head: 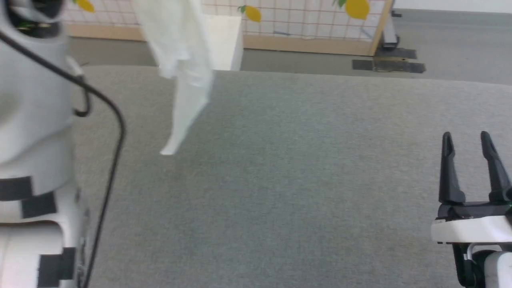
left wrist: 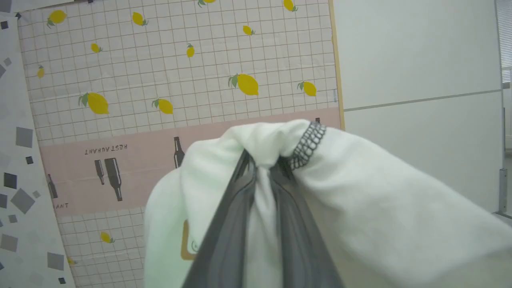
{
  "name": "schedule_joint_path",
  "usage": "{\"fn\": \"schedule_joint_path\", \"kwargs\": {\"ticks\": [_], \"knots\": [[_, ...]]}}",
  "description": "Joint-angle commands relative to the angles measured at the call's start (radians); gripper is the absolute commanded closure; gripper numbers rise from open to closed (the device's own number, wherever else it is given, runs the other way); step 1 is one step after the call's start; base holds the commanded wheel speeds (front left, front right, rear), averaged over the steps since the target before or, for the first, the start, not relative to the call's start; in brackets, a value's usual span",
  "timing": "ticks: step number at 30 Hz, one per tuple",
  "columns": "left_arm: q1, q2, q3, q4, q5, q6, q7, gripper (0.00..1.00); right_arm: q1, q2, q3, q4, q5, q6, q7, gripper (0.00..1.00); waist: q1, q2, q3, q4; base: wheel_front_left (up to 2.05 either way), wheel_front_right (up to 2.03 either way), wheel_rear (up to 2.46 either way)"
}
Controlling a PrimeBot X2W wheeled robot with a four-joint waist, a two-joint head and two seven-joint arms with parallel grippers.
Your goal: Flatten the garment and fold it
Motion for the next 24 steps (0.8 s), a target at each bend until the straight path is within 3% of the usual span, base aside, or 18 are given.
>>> {"fn": "schedule_joint_path", "kwargs": {"ticks": [1, 7, 13, 19, 24], "knots": [[-0.019, -0.032, -0.021, -0.011, -0.013, 0.004, 0.004, 1.00, 0.013, 0.001, -0.014, -0.004, 0.006, -0.002, -0.006, 0.00, 0.0001, -0.0001, -0.030, -0.058, 0.00, 0.00, 0.00], [0.020, -0.141, -0.126, -0.055, -0.048, -0.006, 0.029, 1.00, 0.007, 0.002, -0.069, -0.024, 0.018, -0.002, -0.006, 0.00, 0.0001, -0.0001, -0.012, -0.118, 0.00, 0.00, 0.00], [0.130, -0.183, -0.241, -0.069, -0.053, 0.007, 0.040, 1.00, -0.004, 0.002, -0.095, -0.037, 0.027, -0.002, -0.006, 0.00, 0.0001, -0.0001, 0.018, -0.176, 0.00, 0.00, 0.00], [0.353, -0.193, -0.357, -0.035, -0.035, 0.043, -0.015, 1.00, -0.006, 0.002, -0.087, -0.041, 0.039, -0.002, -0.006, 0.00, 0.0001, -0.0001, 0.051, -0.216, 0.00, 0.00, 0.00], [0.546, -0.144, -0.429, 0.054, -0.001, 0.053, -0.053, 1.00, -0.013, 0.002, -0.067, -0.042, 0.044, -0.002, -0.006, 0.00, 0.0001, -0.0001, 0.077, -0.242, 0.00, 0.00, 0.00]]}}
